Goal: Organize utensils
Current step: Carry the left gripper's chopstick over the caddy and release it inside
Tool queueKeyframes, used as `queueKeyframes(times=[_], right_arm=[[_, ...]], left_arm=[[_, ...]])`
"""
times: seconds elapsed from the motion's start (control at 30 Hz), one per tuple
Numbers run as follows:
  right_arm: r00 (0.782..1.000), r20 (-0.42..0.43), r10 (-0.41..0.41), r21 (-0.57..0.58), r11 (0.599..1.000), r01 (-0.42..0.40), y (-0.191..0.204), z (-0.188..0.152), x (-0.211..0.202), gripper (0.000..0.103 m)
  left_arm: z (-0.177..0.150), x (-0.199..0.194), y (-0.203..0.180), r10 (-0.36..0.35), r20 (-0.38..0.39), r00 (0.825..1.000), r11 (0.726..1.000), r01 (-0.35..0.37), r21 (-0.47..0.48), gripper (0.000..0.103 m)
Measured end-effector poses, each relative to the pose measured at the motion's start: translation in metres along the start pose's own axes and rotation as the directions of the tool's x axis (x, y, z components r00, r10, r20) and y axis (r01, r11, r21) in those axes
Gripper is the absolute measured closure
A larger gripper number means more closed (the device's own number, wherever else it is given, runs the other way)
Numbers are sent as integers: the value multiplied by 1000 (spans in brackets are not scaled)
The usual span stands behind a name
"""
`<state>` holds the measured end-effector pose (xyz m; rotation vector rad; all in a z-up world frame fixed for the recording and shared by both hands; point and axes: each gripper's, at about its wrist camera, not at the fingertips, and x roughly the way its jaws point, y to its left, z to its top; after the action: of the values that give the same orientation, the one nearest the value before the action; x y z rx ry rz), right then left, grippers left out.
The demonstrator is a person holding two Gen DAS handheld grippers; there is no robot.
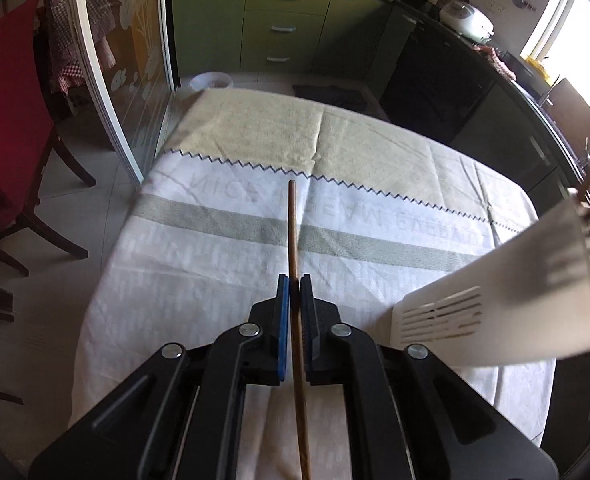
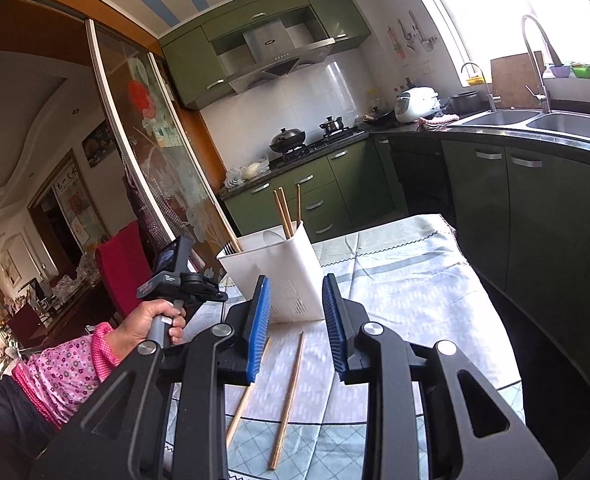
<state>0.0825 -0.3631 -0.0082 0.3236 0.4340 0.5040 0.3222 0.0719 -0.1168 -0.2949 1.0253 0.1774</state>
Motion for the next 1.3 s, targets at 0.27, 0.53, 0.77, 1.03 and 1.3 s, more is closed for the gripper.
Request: queueKeyframes(times=[0.27,0.53,0.77,1.03,1.3], right_arm=[[1000,-14,15,-4,1000,-15,6,-2,3,75],[997,-76,-26,-36,999,23,11,-12,18,65],[989,-136,-56,-26,998,53,-2,-26,38,65],[971,-227,-74,-57,996,62,-1,-39,65,65],[931,-347,-112,-104,991,81,7,-73,117,65]], left_arm=[[-26,-105,-4,-75,180,981,994,59,91,98],[-47,-165,-12,-142,267,953,983,103,155,98],[-34,-208,-27,-196,289,937,970,142,199,98],[-13,-254,-59,-260,251,932,948,196,252,98],[22,-271,-92,-286,290,913,939,207,275,98]])
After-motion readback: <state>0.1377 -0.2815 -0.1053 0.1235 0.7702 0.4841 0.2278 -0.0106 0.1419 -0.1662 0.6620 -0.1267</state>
